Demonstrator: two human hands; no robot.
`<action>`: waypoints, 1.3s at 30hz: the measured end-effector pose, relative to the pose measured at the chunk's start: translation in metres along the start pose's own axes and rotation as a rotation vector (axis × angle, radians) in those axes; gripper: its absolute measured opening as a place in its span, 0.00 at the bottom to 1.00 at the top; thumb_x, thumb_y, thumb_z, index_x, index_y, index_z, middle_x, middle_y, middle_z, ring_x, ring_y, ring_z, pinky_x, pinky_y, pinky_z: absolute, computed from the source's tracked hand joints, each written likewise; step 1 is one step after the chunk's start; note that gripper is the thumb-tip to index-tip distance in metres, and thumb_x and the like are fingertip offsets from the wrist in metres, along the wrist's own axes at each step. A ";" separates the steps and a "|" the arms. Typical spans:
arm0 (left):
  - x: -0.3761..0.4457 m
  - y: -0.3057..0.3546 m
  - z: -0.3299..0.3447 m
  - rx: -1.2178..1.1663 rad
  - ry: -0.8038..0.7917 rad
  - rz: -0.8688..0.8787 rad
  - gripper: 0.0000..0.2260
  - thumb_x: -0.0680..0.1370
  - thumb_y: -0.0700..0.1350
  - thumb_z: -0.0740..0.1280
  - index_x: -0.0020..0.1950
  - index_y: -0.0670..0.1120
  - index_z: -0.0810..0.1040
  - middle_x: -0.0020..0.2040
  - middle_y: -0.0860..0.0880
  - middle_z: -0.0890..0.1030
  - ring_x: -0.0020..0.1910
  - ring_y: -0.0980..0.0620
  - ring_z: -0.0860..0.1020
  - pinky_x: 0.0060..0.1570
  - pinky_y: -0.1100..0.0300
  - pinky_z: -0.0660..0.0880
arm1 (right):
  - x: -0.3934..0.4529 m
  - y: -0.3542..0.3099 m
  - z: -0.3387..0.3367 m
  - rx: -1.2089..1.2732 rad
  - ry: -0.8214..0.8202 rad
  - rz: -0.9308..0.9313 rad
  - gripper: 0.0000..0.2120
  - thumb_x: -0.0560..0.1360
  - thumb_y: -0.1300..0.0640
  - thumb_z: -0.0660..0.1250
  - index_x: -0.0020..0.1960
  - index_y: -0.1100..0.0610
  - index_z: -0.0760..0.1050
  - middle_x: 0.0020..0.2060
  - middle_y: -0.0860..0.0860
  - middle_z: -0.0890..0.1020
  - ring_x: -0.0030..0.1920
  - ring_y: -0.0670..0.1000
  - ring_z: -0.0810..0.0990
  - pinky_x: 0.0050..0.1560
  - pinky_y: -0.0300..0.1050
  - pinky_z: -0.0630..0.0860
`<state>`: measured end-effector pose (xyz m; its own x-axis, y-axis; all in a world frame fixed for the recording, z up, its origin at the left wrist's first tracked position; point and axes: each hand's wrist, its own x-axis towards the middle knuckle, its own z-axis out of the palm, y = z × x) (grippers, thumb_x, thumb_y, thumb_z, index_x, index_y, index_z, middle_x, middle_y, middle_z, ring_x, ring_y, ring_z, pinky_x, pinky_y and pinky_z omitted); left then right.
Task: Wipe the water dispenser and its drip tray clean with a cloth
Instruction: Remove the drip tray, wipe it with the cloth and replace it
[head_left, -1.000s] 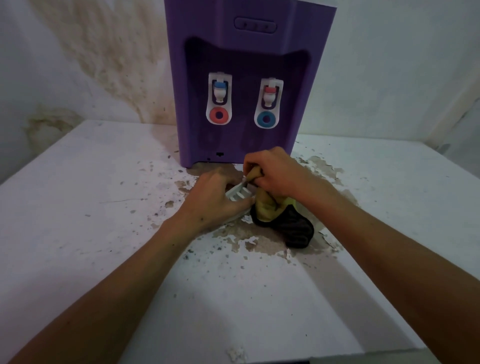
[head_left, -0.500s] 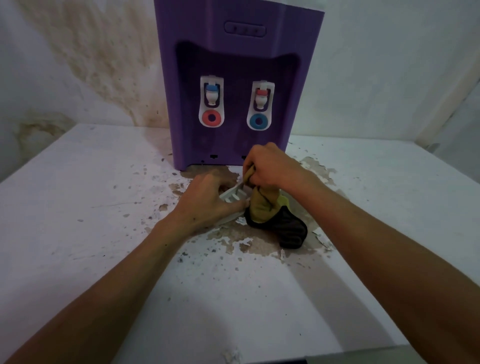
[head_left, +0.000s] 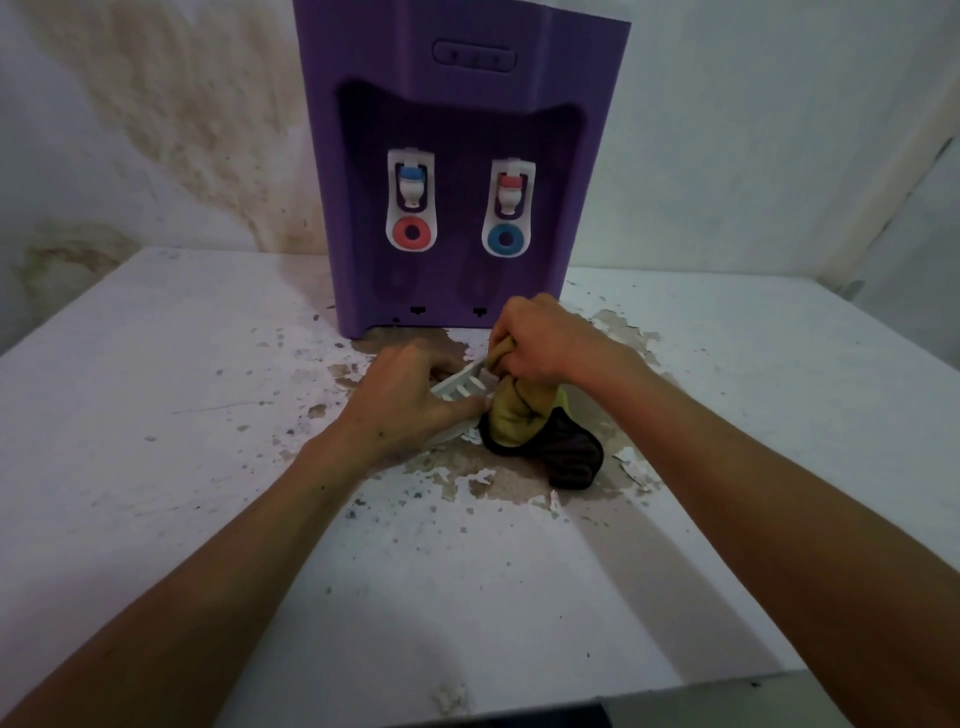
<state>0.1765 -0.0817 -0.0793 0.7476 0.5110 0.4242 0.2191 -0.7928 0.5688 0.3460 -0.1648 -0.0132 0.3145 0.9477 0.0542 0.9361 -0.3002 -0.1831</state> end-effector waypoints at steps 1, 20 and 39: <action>0.001 -0.001 0.000 -0.016 -0.008 0.002 0.21 0.68 0.69 0.69 0.50 0.55 0.87 0.41 0.56 0.85 0.39 0.57 0.80 0.39 0.47 0.78 | 0.001 0.000 0.001 0.017 0.009 0.005 0.10 0.73 0.56 0.74 0.54 0.51 0.81 0.55 0.54 0.78 0.53 0.54 0.77 0.43 0.45 0.71; -0.002 0.006 0.000 -0.048 -0.016 -0.038 0.22 0.67 0.68 0.70 0.51 0.55 0.87 0.40 0.58 0.85 0.38 0.58 0.81 0.39 0.48 0.79 | -0.006 -0.012 -0.017 -0.051 -0.122 0.061 0.10 0.75 0.56 0.73 0.56 0.52 0.77 0.53 0.53 0.73 0.48 0.54 0.77 0.43 0.46 0.73; -0.003 -0.002 -0.002 0.037 0.035 -0.078 0.23 0.62 0.68 0.71 0.47 0.53 0.84 0.45 0.55 0.82 0.41 0.58 0.79 0.41 0.50 0.80 | -0.029 0.035 0.013 0.952 0.308 0.190 0.02 0.75 0.60 0.73 0.48 0.55 0.84 0.45 0.54 0.86 0.48 0.53 0.85 0.50 0.47 0.81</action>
<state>0.1730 -0.0812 -0.0804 0.7051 0.5824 0.4046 0.2993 -0.7617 0.5747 0.3671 -0.2014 -0.0341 0.5975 0.7839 0.1686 0.3945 -0.1043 -0.9129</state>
